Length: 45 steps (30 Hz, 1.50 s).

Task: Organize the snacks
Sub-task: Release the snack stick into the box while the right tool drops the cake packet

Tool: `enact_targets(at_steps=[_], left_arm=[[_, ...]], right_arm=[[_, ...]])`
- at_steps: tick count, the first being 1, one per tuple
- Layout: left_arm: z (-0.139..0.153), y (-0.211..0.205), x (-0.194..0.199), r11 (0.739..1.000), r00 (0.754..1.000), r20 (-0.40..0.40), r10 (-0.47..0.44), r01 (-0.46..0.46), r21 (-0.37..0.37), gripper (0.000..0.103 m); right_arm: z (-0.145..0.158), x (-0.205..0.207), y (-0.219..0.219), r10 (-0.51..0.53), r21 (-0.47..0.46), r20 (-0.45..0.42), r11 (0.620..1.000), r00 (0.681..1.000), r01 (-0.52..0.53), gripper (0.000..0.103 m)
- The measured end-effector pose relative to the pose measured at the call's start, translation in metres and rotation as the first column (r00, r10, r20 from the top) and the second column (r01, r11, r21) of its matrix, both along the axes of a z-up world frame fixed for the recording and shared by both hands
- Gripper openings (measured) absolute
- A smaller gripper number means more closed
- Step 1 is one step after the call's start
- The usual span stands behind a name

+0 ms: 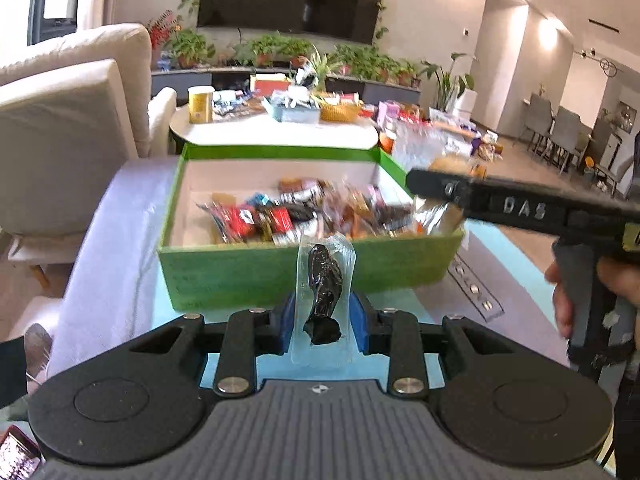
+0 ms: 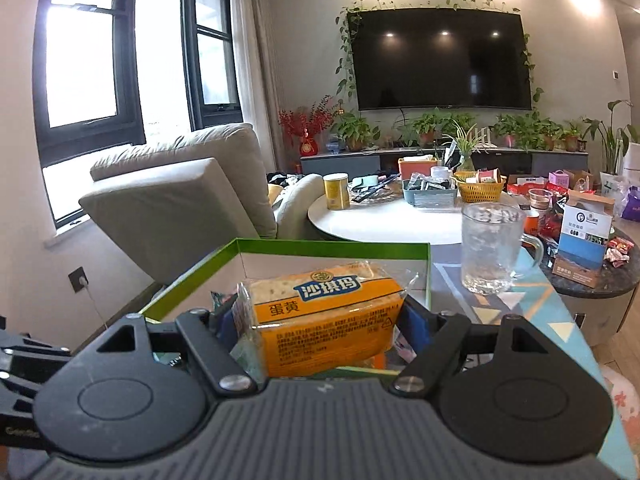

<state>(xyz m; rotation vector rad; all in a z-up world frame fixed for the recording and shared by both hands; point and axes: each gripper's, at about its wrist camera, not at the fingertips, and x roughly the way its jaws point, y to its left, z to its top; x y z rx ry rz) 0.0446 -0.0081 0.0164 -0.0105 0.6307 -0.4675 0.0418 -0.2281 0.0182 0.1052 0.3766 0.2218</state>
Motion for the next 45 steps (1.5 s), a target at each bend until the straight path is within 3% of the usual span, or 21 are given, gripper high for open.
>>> enact_targets(at_steps=[11, 26, 35, 37, 45], left_arm=[[0.016, -0.001, 0.048, 0.996, 0.995, 0.076, 0.070, -0.066, -0.058, 0.028], [-0.013, -0.009, 0.129, 0.994, 0.995, 0.003, 0.101, -0.101, -0.029, 0.028], [-0.027, -0.003, 0.134, 0.993, 0.992, -0.049, 0.117, -0.117, -0.003, 0.033], [-0.025, -0.003, 0.132, 0.993, 0.992, -0.051, 0.115, -0.115, -0.004, 0.039], [-0.007, -0.010, 0.108, 0.992, 0.992, 0.005, 0.125, -0.125, 0.020, 0.048]], right_arm=[[0.003, 0.020, 0.013, 0.006, 0.022, -0.019, 1.000, 1.000, -0.006, 0.043], [-0.012, 0.076, 0.029, -0.040, -0.017, -0.052, 0.999, 0.998, 0.039, 0.043], [-0.024, 0.083, 0.037, -0.089, -0.058, -0.056, 0.995, 0.994, 0.086, 0.043], [-0.022, 0.077, 0.034, -0.093, -0.043, -0.053, 0.995, 0.994, 0.091, 0.043], [-0.007, 0.051, 0.022, -0.106, 0.018, -0.056, 0.994, 0.993, 0.107, 0.043]])
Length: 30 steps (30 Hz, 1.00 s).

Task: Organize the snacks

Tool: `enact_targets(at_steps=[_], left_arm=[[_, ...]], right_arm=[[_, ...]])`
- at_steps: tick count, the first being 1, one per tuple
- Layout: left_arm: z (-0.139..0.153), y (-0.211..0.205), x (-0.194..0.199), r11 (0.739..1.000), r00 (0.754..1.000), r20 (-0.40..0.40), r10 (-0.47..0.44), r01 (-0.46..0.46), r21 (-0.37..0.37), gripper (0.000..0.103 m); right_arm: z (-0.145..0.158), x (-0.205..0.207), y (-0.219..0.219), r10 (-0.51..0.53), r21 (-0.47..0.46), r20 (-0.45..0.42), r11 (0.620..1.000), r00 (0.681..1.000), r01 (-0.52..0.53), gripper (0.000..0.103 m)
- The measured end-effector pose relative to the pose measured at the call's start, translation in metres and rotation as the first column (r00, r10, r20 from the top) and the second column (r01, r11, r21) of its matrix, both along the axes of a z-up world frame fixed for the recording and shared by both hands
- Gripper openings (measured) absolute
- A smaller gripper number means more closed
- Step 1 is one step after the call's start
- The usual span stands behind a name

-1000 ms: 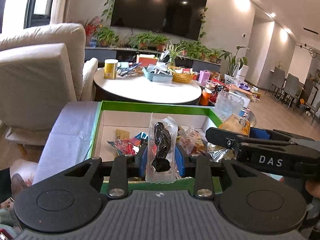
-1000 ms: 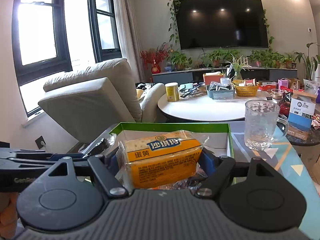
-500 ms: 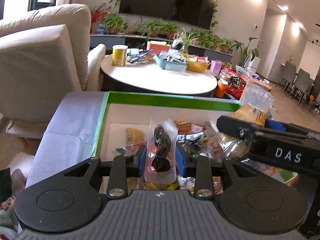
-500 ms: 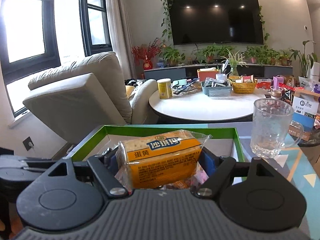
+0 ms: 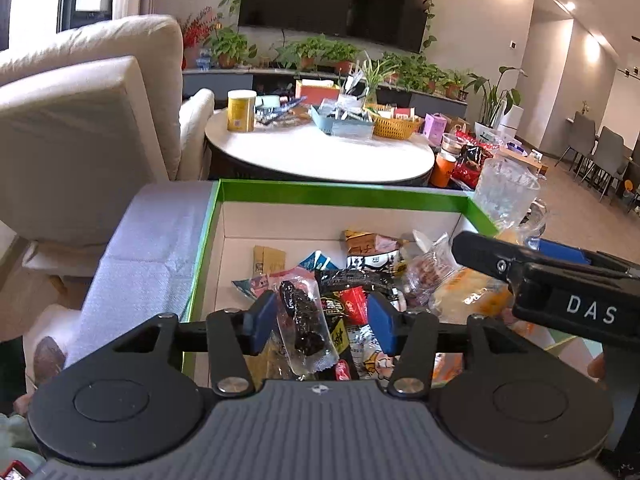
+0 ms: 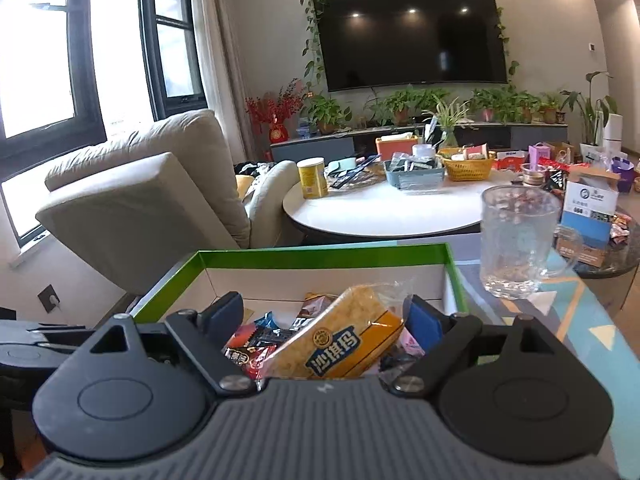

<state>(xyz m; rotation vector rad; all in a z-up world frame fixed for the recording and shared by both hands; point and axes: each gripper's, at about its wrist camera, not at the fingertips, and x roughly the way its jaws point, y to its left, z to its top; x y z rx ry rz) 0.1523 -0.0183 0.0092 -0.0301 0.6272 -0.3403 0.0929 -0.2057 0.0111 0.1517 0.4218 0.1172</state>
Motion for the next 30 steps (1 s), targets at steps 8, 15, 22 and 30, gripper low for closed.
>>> enact_targets(at_steps=[8, 15, 22, 30], left_arm=[[0.018, 0.000, -0.035, 1.000, 0.999, 0.038, 0.011, -0.011, -0.002, 0.058], [0.019, -0.002, -0.065, 1.000, 0.999, 0.049, 0.023, -0.024, 0.018, 0.062], [0.018, -0.003, -0.084, 0.999, 0.999, 0.045, 0.017, -0.018, 0.029, 0.063], [0.017, -0.009, -0.104, 0.998, 0.998, 0.051, -0.025, 0.023, 0.052, 0.063]], right_arm=[[0.010, -0.033, -0.002, -0.006, 0.032, 0.027, 0.999, 1.000, 0.005, 0.043], [0.012, -0.059, -0.005, -0.025, 0.061, 0.045, 0.998, 0.999, 0.023, 0.043], [0.011, -0.078, -0.006, -0.037, 0.053, 0.059, 0.998, 0.998, 0.034, 0.043], [0.009, -0.089, -0.010, -0.042, 0.060, 0.073, 0.997, 0.996, 0.037, 0.043]])
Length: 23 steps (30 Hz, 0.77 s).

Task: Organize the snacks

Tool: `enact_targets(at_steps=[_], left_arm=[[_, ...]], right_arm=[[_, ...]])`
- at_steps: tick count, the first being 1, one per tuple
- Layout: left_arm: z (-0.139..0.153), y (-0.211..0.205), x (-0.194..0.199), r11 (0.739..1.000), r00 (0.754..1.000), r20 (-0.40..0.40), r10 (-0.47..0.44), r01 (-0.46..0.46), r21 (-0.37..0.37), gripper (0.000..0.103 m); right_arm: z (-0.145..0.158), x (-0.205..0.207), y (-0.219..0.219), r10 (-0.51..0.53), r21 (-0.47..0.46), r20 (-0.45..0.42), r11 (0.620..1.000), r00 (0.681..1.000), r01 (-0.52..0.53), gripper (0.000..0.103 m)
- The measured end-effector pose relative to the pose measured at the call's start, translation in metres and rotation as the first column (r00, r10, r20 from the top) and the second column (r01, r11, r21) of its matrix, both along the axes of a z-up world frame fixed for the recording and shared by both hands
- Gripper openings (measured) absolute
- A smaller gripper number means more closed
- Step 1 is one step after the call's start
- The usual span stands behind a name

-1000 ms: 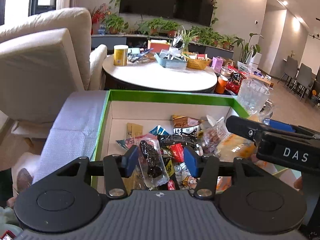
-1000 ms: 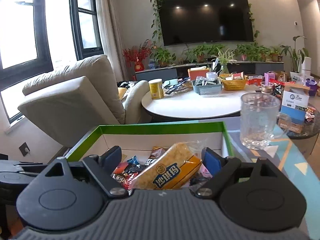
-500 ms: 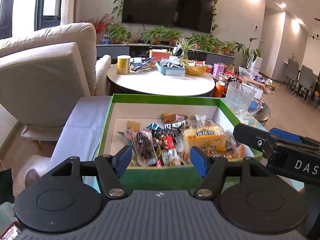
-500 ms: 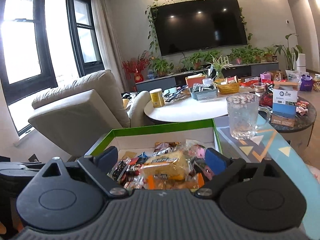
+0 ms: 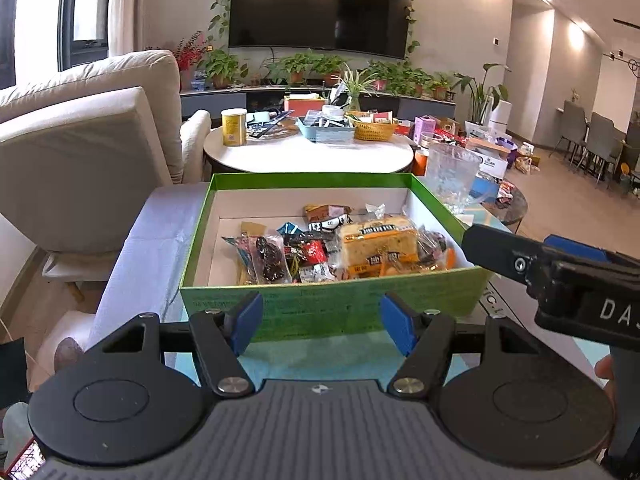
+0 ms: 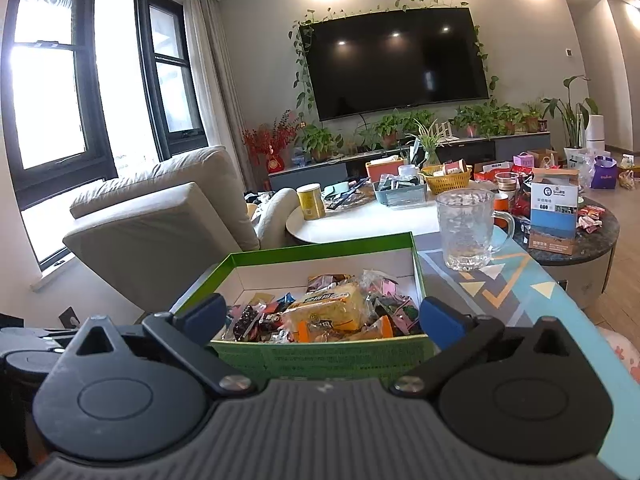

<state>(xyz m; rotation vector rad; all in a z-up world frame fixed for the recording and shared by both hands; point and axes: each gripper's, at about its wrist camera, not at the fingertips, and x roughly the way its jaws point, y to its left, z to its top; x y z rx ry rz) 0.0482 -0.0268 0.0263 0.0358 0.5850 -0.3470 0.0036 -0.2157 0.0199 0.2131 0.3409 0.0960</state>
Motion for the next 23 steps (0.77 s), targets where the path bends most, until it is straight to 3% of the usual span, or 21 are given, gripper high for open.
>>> enact_targets(at_steps=[23], left_arm=[[-0.012, 0.005, -0.008, 1.000, 0.999, -0.030, 0.021, -0.020, 0.006, 0.063]], right_arm=[[-0.016, -0.009, 0.002, 0.003, 0.000, -0.033, 1.000, 0.999, -0.003, 0.043]])
